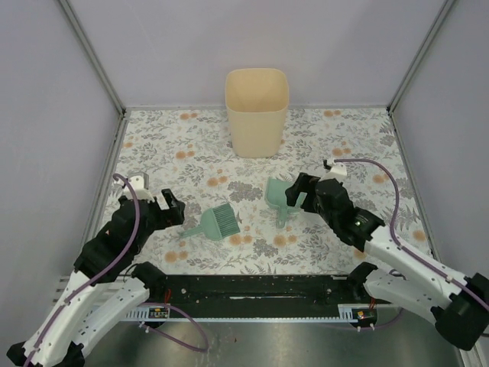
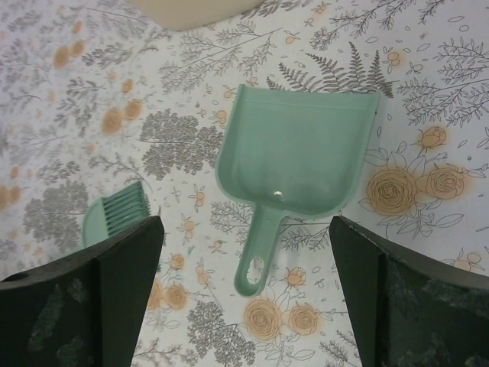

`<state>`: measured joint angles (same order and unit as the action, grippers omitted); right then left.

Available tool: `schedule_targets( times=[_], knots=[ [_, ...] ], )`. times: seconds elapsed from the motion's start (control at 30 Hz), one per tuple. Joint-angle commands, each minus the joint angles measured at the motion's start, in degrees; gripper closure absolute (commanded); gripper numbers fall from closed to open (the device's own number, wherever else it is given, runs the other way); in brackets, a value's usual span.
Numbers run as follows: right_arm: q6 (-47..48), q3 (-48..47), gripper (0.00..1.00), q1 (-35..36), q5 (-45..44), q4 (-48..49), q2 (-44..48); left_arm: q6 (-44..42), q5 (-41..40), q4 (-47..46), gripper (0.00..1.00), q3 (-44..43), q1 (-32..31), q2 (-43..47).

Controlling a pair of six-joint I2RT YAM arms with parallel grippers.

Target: Sweep away the paper scraps from the table

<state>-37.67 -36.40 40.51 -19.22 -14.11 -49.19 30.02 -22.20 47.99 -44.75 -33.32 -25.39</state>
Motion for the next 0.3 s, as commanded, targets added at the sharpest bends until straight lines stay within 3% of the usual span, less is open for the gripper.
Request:
schedule_targets(
  times=[0.0, 0.27],
  knots=[
    [3.9, -7.9, 0.01, 0.1, -4.5, 4.9, -9.3, 0.4, -3.4, -0.3, 0.01, -1.0, 0.7, -0.4],
    [13.7, -32.6, 0.01, -0.1, -7.1, -3.9, -29.4, 2.9, -8.3, 1.4, 0.01, -0.4, 0.7, 0.1]
  ],
)
